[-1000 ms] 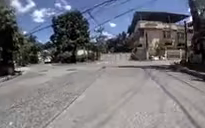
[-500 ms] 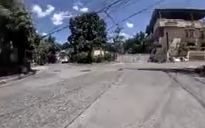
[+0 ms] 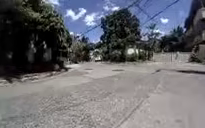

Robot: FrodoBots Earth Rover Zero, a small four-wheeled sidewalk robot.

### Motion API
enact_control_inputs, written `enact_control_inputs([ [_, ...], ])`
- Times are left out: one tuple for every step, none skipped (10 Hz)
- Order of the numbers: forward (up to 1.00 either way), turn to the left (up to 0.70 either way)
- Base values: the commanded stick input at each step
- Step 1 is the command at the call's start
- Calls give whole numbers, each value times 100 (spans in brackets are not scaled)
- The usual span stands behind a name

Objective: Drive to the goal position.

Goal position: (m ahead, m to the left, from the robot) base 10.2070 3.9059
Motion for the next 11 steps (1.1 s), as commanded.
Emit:
enact_control_inputs([
  [100, 0],
  [100, 0],
  [100, 0],
  [100, 0],
  [100, 0],
  [100, 0],
  [100, 0],
  [100, 0],
  [100, 0],
  [100, 0],
  [100, 0],
])
